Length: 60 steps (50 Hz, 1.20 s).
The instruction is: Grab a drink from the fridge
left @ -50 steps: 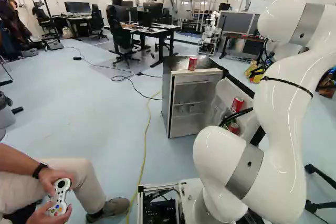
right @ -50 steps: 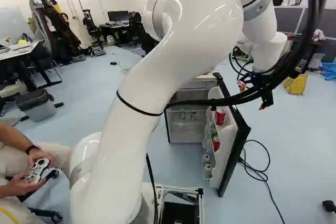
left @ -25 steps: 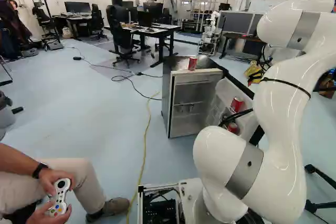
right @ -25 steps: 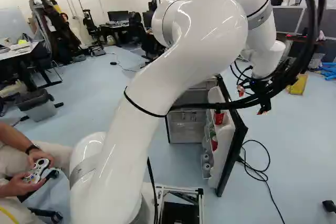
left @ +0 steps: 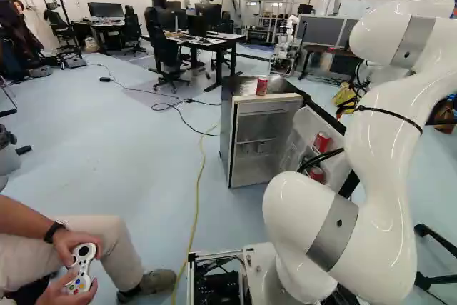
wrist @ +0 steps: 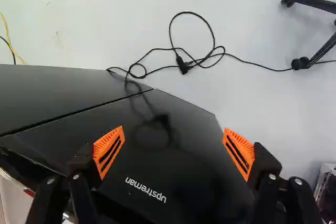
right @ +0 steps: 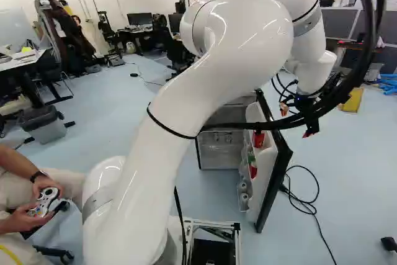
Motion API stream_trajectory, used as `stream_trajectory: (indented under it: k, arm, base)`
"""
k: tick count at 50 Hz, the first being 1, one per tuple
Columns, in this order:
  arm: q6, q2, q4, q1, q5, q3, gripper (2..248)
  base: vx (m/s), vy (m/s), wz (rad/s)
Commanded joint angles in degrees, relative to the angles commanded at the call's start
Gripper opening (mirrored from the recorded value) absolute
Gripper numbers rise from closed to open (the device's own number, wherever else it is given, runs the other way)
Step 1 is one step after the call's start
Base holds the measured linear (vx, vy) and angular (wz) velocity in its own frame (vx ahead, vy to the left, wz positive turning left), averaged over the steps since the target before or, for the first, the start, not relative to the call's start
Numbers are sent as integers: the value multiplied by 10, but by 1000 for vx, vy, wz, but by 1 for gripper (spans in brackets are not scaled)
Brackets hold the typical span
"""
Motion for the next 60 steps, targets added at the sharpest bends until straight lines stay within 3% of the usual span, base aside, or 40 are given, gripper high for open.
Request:
stream_trajectory:
  k: [60]
  arm:
    - [0,63,0,-5,0,98,247]
  base:
    - [0,0,0]
